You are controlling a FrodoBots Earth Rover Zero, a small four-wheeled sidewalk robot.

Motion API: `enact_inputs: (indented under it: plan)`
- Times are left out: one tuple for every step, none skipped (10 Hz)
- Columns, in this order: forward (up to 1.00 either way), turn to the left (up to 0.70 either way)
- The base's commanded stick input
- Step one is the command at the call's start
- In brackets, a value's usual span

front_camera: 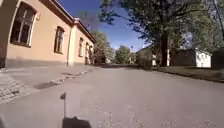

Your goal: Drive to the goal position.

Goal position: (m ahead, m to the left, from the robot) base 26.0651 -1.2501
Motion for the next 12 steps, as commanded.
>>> enact_inputs:
  plan:
    - [1.0, 0.0]
    - [1.0, 0.0]
    - [1.0, 0.0]
    - [1.0, 0.0]
    - [1.0, 0.0]
    - [1.0, 0.02]
    - [1.0, 0.17]
    - [1.0, 0.37]
    - [1.0, 0.12]
    - [1.0, 0.0]
    - [1.0, 0.0]
    - [1.0, 0.0]
